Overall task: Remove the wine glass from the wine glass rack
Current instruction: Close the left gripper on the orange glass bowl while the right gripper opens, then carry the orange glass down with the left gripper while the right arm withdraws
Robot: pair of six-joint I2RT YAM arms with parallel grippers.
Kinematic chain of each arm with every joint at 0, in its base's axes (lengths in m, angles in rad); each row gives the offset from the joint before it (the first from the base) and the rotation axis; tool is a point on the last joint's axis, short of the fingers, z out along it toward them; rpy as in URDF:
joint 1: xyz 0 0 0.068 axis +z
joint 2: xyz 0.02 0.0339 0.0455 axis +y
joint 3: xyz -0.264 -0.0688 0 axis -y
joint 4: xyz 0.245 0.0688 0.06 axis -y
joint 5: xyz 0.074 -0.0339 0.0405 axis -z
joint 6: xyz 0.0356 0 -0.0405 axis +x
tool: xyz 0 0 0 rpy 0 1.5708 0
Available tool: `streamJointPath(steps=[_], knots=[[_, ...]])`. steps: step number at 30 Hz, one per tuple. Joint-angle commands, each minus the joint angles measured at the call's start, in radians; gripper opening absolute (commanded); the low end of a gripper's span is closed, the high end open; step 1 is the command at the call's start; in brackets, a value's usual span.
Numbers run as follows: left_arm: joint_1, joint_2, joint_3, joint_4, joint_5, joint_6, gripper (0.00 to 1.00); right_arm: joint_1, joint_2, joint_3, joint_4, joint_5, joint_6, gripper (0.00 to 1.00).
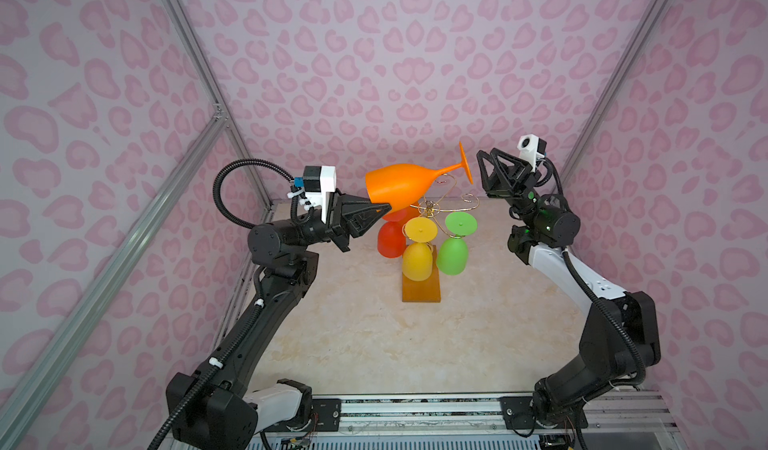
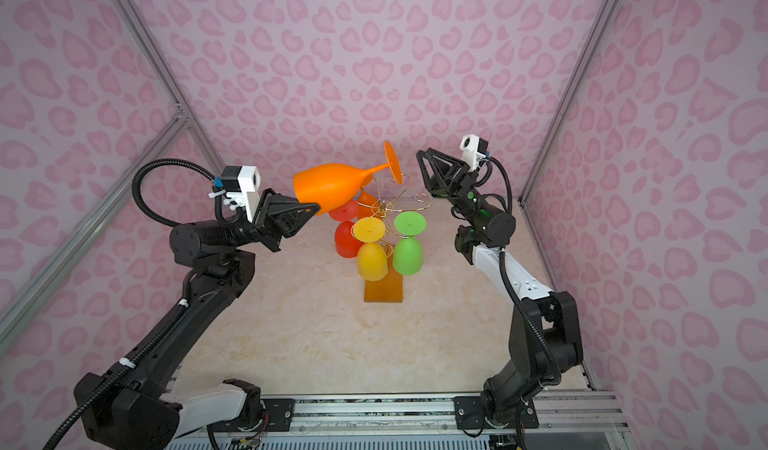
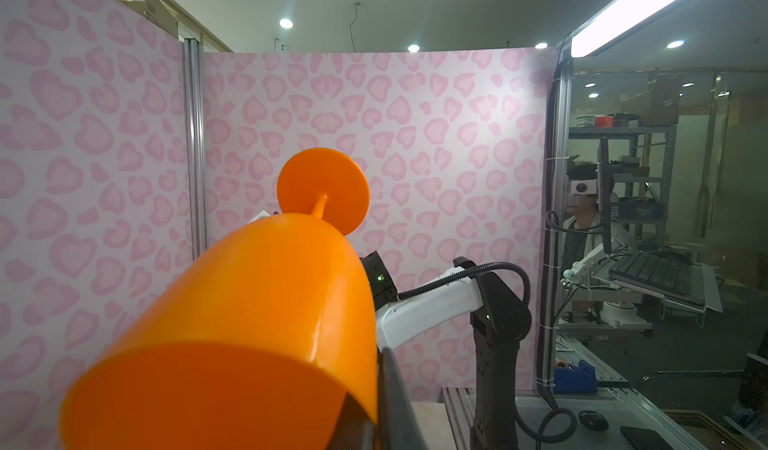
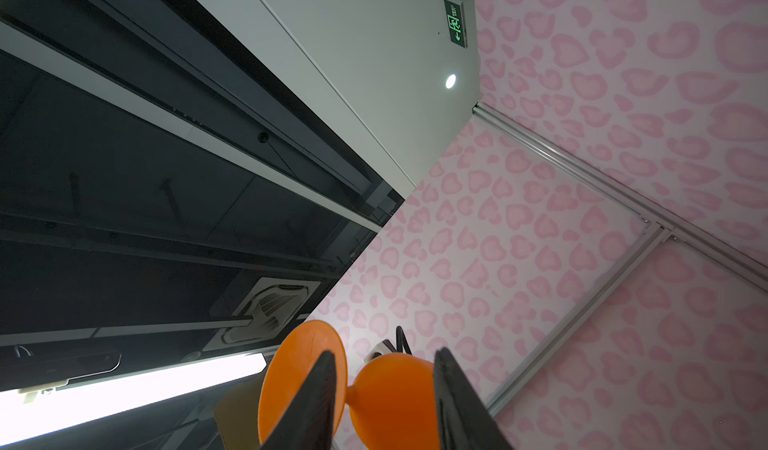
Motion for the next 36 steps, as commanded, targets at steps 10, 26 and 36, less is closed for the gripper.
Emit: streamJointPath(steps=[10, 26, 36], knots=[[-0.087, -0.136, 0.147, -1.054, -0.164, 0.712, 0.02, -0.060, -0.376, 0.026, -1.335, 0.020, -1.031, 0.40], [-0.337, -0.240, 0.268, -1.626, -0.348, 0.990, 0.02, -0.176, -0.596, -0.111, -1.858, 0.334, -1.396, 0.39], [-0.425, -0.255, 0.269, -1.815, -0.403, 1.040, 0.02, -0.222, -0.604, -0.113, -1.900, 0.370, -1.435, 0.38]])
